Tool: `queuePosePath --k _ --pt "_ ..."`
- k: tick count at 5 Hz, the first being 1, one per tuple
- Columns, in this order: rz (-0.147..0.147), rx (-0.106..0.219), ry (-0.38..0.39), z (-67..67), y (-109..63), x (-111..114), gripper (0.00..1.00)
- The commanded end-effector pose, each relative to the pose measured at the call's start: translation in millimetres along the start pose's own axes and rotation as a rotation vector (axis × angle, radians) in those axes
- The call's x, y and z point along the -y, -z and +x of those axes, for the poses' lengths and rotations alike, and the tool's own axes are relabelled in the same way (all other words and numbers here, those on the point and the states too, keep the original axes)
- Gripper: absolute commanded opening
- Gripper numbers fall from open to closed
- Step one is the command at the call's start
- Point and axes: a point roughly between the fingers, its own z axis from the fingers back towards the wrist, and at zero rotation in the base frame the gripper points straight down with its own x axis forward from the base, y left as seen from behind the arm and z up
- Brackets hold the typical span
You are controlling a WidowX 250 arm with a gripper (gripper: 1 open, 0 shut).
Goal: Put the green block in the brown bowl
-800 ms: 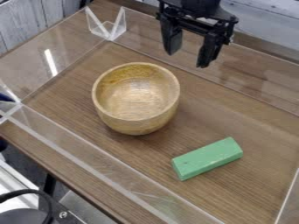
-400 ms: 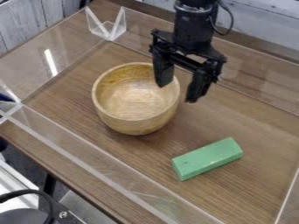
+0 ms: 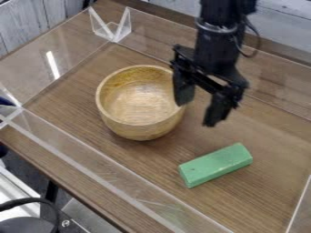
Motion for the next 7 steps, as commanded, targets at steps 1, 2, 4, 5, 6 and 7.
queuePosePath --k 1,2,4,5,6,7 --pt "0.007 0.066 0.071 6.1 -6.9 17 1.00" --pt "0.009 0.062 0.115 6.5 2.3 22 1.00" --pt "0.003 0.052 0.147 10.4 25.6 22 1.00" --pt "0.000 0.046 0.159 11.9 38.6 22 1.00" --pt "-0.001 0.036 0.174 11.8 51.9 24 1.00" --pt "-0.003 0.025 0.182 13.3 64.5 24 1.00"
